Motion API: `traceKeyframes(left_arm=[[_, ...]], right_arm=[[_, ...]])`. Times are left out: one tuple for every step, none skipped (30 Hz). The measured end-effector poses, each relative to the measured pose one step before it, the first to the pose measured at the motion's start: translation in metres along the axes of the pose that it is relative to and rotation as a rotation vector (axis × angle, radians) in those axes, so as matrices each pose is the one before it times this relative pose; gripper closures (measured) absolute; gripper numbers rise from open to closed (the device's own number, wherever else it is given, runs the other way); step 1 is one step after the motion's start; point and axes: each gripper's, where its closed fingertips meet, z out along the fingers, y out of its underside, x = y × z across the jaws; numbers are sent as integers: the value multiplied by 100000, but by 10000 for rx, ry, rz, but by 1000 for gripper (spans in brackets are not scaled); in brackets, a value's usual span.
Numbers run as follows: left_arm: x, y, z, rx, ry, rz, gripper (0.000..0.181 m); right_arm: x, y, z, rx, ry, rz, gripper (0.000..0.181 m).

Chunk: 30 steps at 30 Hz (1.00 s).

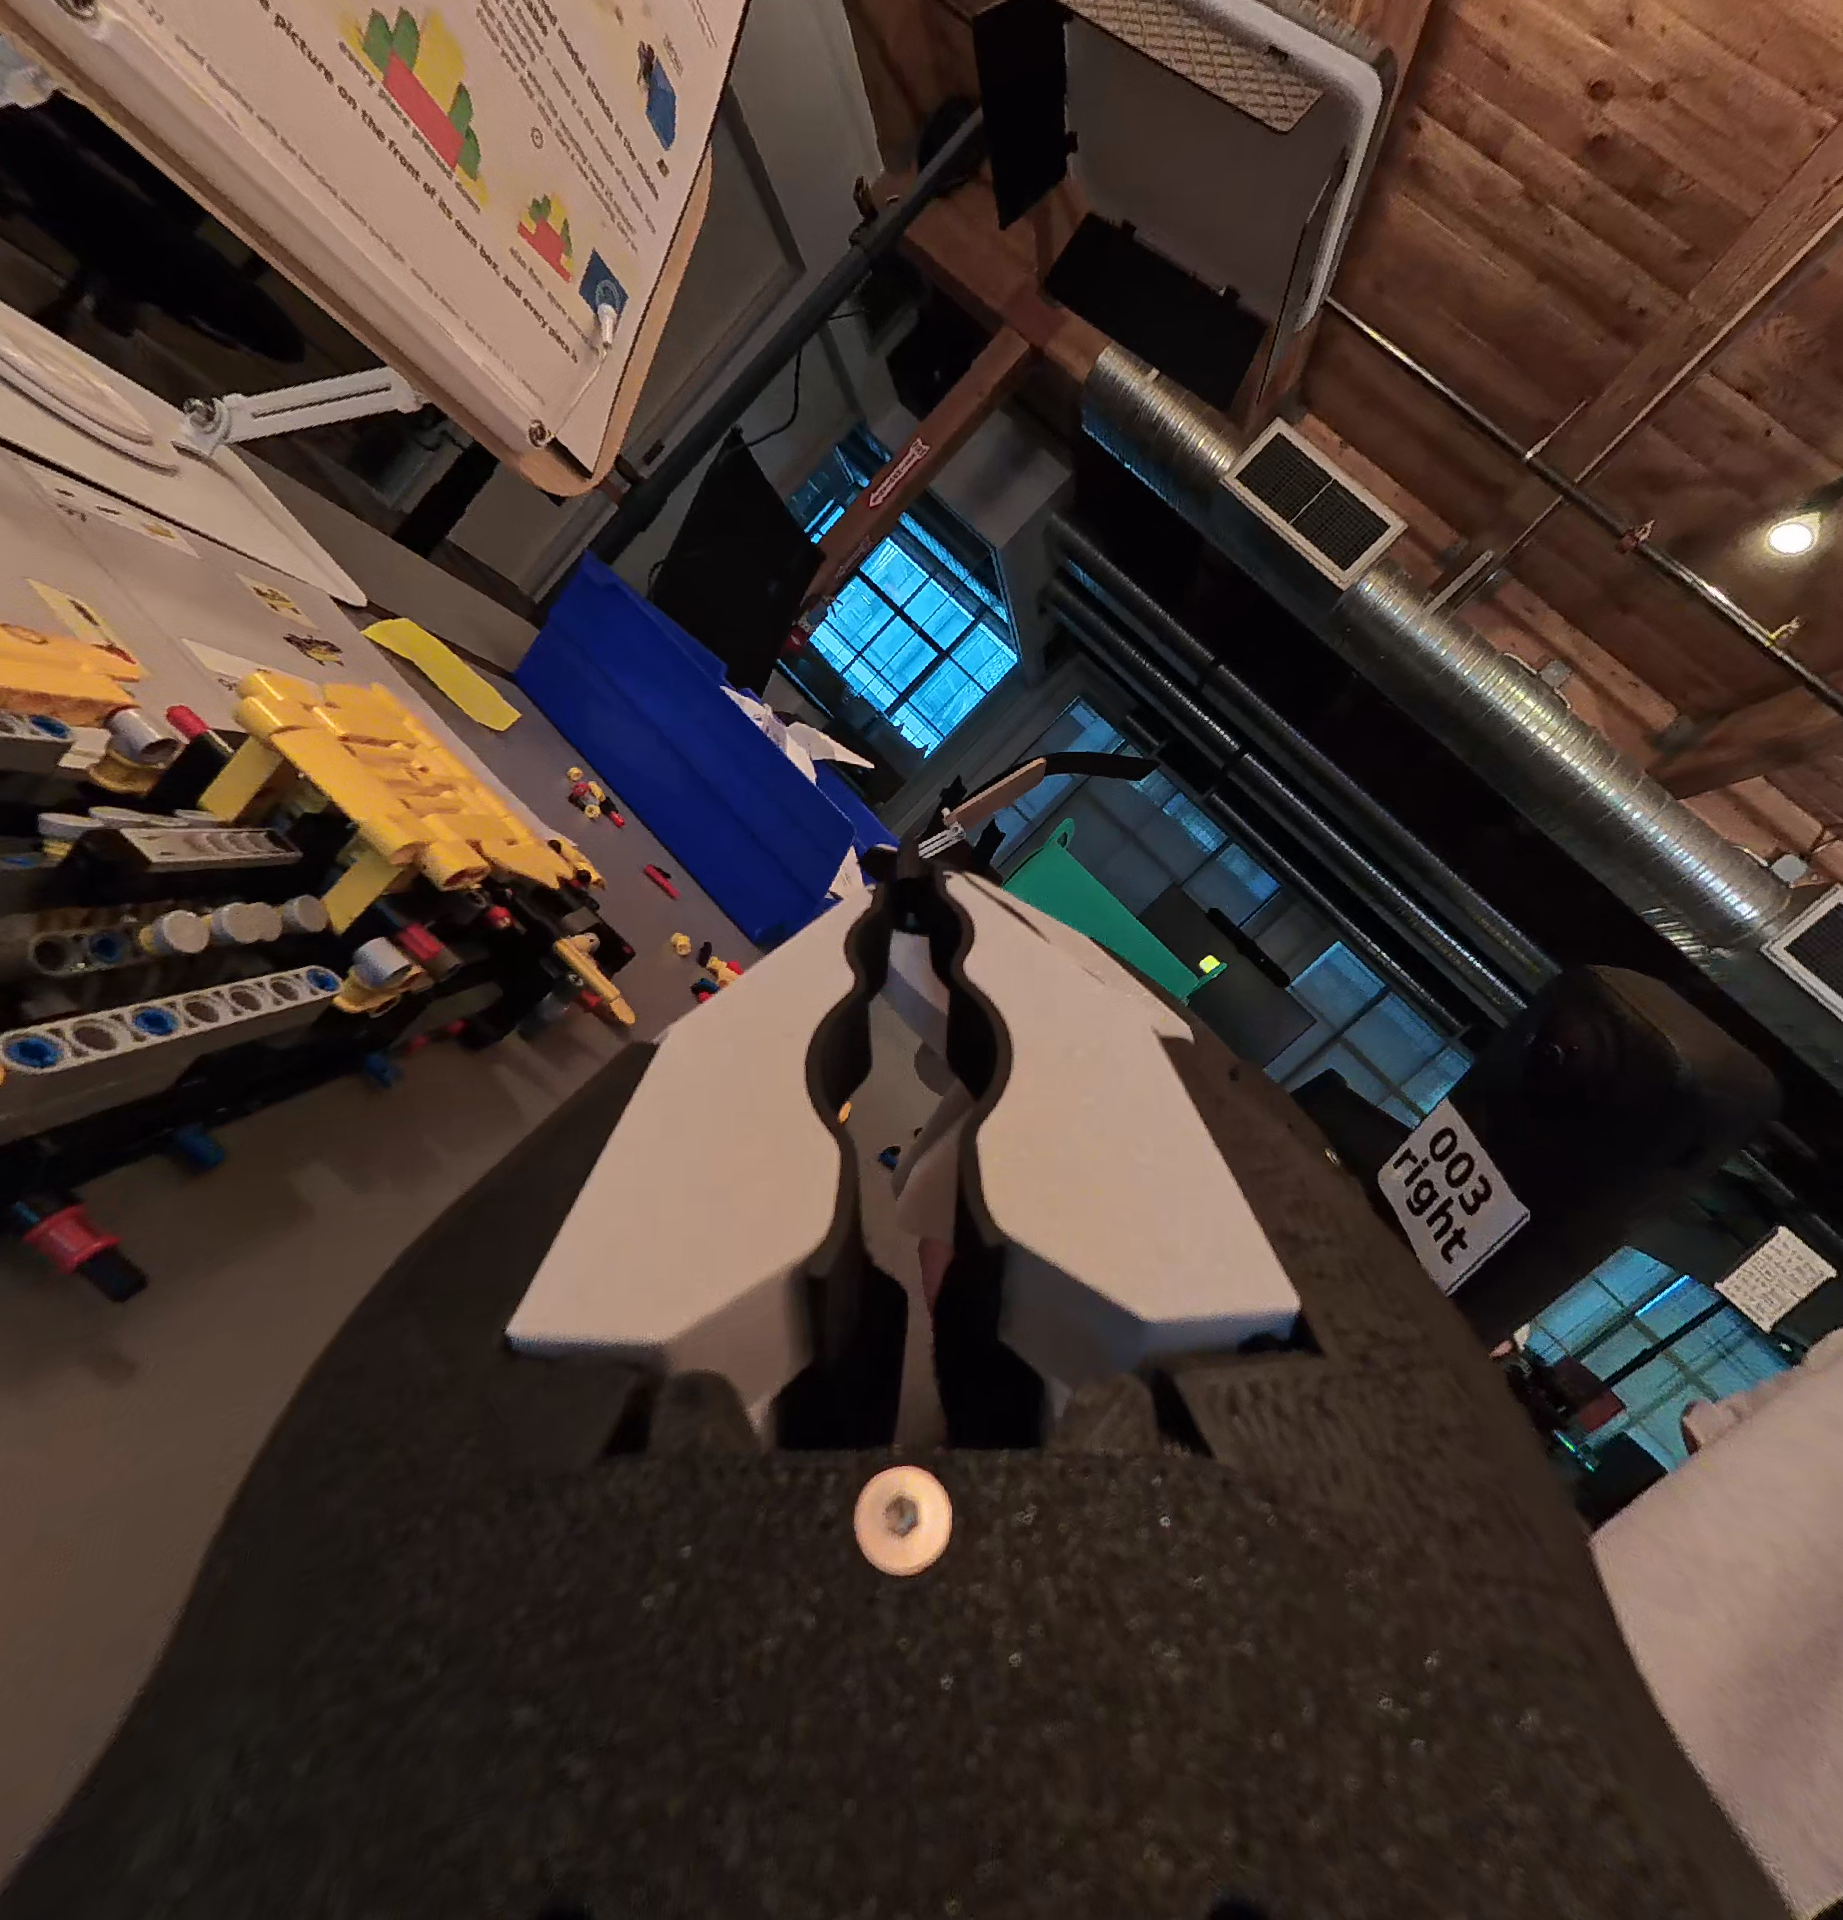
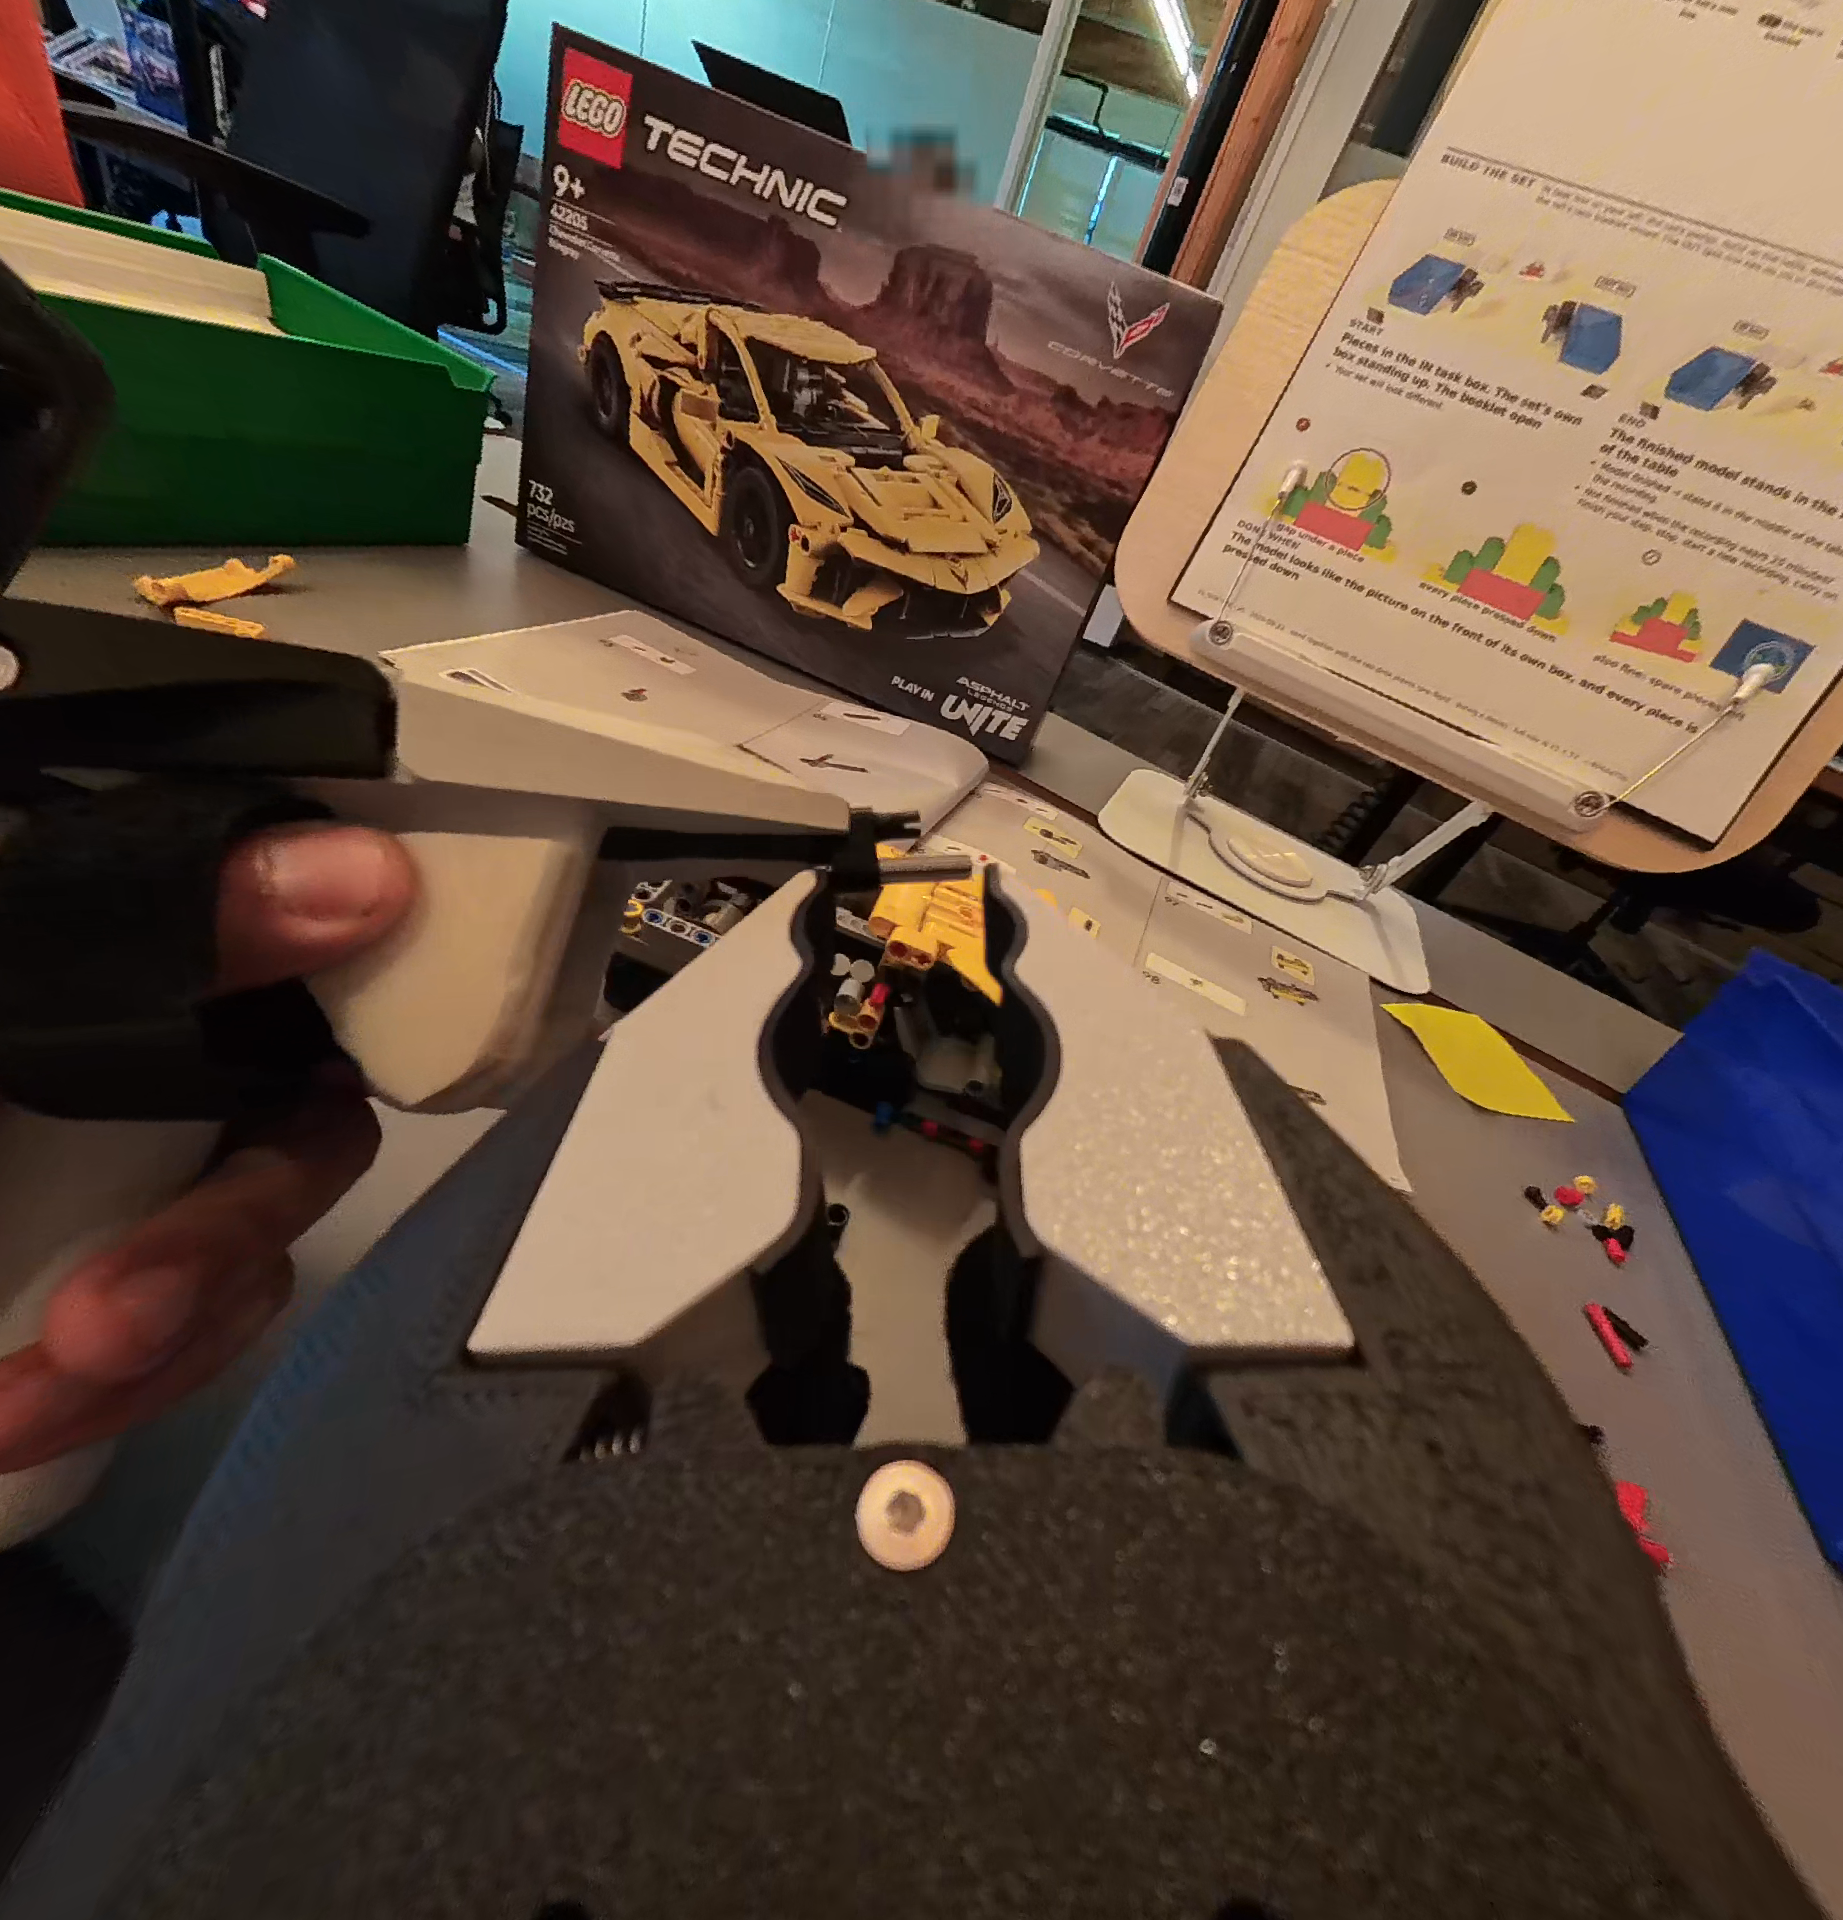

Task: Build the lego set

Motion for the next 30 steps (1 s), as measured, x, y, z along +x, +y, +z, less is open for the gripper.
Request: traceKeyframes(left_arm=[[11,18,-2,-39,-5,33,175],[-46,81,11,-80,-49,73,175],[-49,76,13,-73,-52,62,175],[-3,35,3,-30,-10,22,175],[-97,67,-6,-56,-54,18,175],[-258,174,8,-143,-155,33,175],[-210,130,6,-121,-107,11,175],[-59,39,5,-41,19,-60,175],[2,4,-8,-13,53,-78,175],[-61,43,-1,-27,-24,-21,175],[-36,37,-12,-7,-27,17,175],[30,26,19,-13,37,-10,175],[-46,46,4,-42,-17,1,175],[-42,50,-2,-27,-15,19,175],[21,29,6,-17,41,-28,175],[-33,21,-24,-22,-1,-25,175],[-52,48,15,-42,-44,55,175],[-27,47,18,-65,-20,76,175],[-37,12,-1,-77,17,14,175],[13,-35,19,-49,49,-24,175],[-71,6,28,-55,-22,15,175],[-232,70,46,-99,-132,73,175],[-150,16,57,-51,-105,102,173],[-32,-95,29,26,-61,104,168],[-165,-51,-2,2,-138,98,163],[-203,25,14,-48,-130,59,161],[8,62,58,-59,38,-32,161],[118,148,76,-93,117,-68,163],[314,103,5,-76,221,-26,174],[107,54,-18,-39,43,13,174]], right_arm=[[11,-36,-21,16,-35,-66,154],[-158,67,19,-10,-125,-107,157],[20,92,8,-1,1,-87,157],[5,-9,-26,5,-7,-39,157],[-22,74,2,-61,-16,-66,157],[-29,305,95,-158,-21,-172,157],[-27,271,108,-115,3,-105,158],[-21,31,0,-16,-18,-10,158],[-14,-4,-27,-64,-57,-34,158],[-87,90,19,-111,-83,-68,160],[-63,123,18,-110,-33,-70,160],[25,-23,-72,-35,-16,-73,160],[-36,89,-4,-99,-8,-191,161],[-30,105,11,-44,-10,-160,161],[-22,14,-52,3,-45,1,161],[-94,70,-5,-60,-85,-21,161],[-70,120,22,-52,-66,-57,162],[8,70,26,-28,7,-14,162],[-8,31,40,-4,-13,84,162],[24,-61,17,68,-18,254,161],[27,15,71,16,-2,115,161],[15,206,147,-79,4,-80,161],[48,96,50,6,12,35,160],[64,-208,-103,145,5,101,161],[23,-83,-59,50,2,-18,161],[-67,125,5,-47,-17,-50,160],[-239,-13,10,23,-119,-20,160],[-169,-80,-10,41,-67,-26,160],[-28,42,14,-30,11,-59,160],[-100,107,77,-43,-63,20,160]])
